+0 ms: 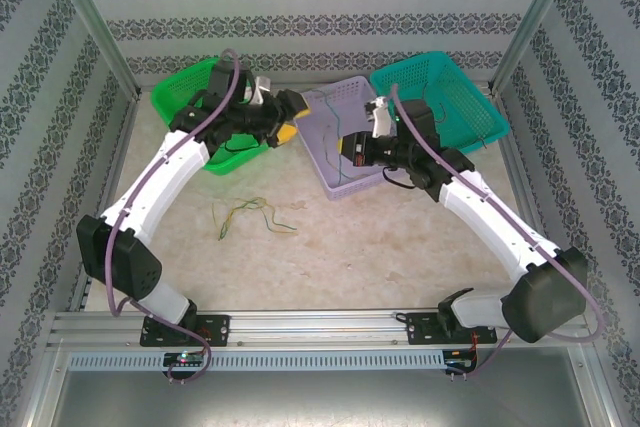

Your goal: Untangle the cables

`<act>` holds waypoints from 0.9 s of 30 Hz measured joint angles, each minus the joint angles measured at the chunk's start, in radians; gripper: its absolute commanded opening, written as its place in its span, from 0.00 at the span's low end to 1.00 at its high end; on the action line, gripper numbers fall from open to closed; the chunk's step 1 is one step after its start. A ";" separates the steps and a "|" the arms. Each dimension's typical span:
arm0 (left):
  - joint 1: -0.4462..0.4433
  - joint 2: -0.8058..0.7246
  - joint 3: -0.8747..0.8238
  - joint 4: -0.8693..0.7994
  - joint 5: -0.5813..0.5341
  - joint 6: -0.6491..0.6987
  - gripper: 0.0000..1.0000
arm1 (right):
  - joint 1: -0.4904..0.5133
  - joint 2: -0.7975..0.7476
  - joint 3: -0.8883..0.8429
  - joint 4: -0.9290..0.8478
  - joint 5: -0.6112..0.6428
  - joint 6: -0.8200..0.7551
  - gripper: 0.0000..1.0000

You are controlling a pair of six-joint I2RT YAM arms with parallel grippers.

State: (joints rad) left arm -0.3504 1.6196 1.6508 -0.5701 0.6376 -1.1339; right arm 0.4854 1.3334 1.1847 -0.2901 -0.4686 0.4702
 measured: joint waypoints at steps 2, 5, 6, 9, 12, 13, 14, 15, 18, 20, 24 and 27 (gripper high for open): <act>-0.010 0.052 0.084 -0.051 -0.013 -0.003 0.64 | 0.034 0.013 0.029 -0.026 0.037 -0.044 0.00; -0.016 0.126 0.212 -0.146 -0.039 0.016 0.59 | 0.085 0.039 0.073 -0.063 0.090 -0.109 0.00; -0.016 0.148 0.254 -0.187 -0.049 0.031 0.55 | 0.102 0.047 0.086 -0.075 0.109 -0.130 0.00; -0.016 0.200 0.352 -0.297 -0.085 0.074 0.39 | 0.152 0.069 0.118 -0.108 0.160 -0.186 0.00; -0.016 0.240 0.429 -0.407 -0.133 0.126 0.33 | 0.191 0.087 0.141 -0.135 0.203 -0.229 0.00; -0.016 0.254 0.460 -0.447 -0.152 0.148 0.31 | 0.202 0.091 0.146 -0.142 0.218 -0.242 0.00; -0.016 0.268 0.487 -0.480 -0.167 0.167 0.30 | 0.211 0.093 0.150 -0.148 0.230 -0.252 0.00; -0.016 0.282 0.518 -0.515 -0.181 0.189 0.29 | 0.220 0.095 0.152 -0.154 0.245 -0.264 0.00; -0.016 0.305 0.565 -0.578 -0.207 0.233 0.13 | 0.241 0.099 0.165 -0.167 0.273 -0.288 0.00; -0.016 0.306 0.567 -0.607 -0.220 0.256 0.00 | 0.253 0.104 0.175 -0.179 0.289 -0.302 0.00; -0.014 0.307 0.568 -0.621 -0.228 0.275 0.00 | 0.266 0.112 0.182 -0.195 0.305 -0.321 0.00; 0.002 0.307 0.568 -0.620 -0.198 0.293 0.00 | 0.265 0.119 0.190 -0.205 0.307 -0.317 0.32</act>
State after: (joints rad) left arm -0.3485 1.9263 2.2185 -1.1904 0.4400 -0.8406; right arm 0.7502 1.4521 1.3750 -0.4950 -0.1612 0.1532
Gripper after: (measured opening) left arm 0.049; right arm 0.139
